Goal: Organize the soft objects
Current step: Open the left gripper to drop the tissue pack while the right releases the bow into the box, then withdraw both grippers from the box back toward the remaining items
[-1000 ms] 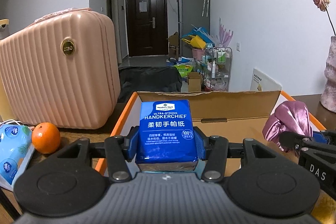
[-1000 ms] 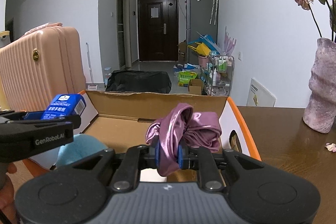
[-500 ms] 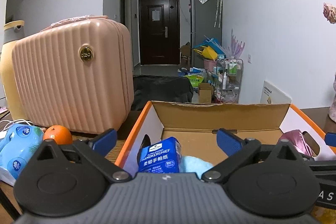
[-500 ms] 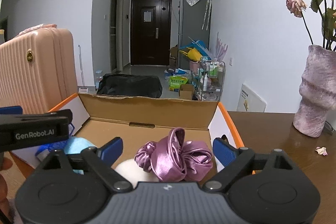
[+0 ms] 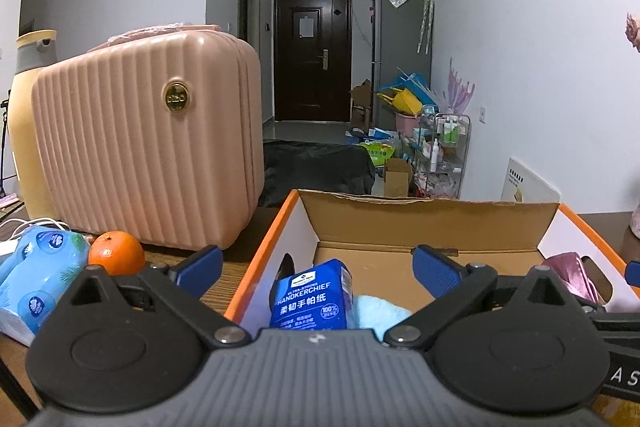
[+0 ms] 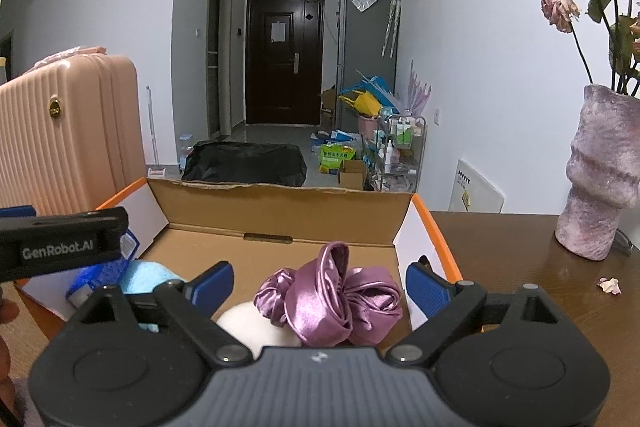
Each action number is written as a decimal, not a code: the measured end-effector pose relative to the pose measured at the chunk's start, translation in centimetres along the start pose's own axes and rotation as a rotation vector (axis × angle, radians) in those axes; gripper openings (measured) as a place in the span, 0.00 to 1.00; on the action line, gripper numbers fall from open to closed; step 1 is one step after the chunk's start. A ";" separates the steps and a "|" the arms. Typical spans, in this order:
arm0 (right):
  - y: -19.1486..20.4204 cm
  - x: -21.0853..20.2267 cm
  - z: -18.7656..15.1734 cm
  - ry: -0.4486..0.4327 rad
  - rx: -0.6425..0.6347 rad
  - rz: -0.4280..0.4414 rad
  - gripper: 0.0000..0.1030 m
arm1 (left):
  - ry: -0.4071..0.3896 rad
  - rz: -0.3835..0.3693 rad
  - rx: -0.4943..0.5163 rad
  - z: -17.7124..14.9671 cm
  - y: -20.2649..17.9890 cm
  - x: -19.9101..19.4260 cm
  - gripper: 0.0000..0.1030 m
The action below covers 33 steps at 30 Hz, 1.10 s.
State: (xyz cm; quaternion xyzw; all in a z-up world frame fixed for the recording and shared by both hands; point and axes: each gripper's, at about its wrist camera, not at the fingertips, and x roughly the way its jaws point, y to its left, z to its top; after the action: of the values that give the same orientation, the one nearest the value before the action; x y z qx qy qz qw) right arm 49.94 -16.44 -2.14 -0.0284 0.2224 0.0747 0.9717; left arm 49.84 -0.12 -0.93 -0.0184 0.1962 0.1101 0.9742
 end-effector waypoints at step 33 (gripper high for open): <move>-0.5 -11.2 -2.3 -0.148 -0.017 0.039 1.00 | -0.132 0.039 -0.025 -2.0 2.1 -10.1 1.00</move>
State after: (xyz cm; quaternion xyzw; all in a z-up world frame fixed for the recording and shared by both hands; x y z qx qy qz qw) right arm 39.09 -18.65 0.67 -0.0265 0.1497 0.0975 0.9836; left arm 39.53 -0.30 1.13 -0.0195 0.1306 0.1326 0.9823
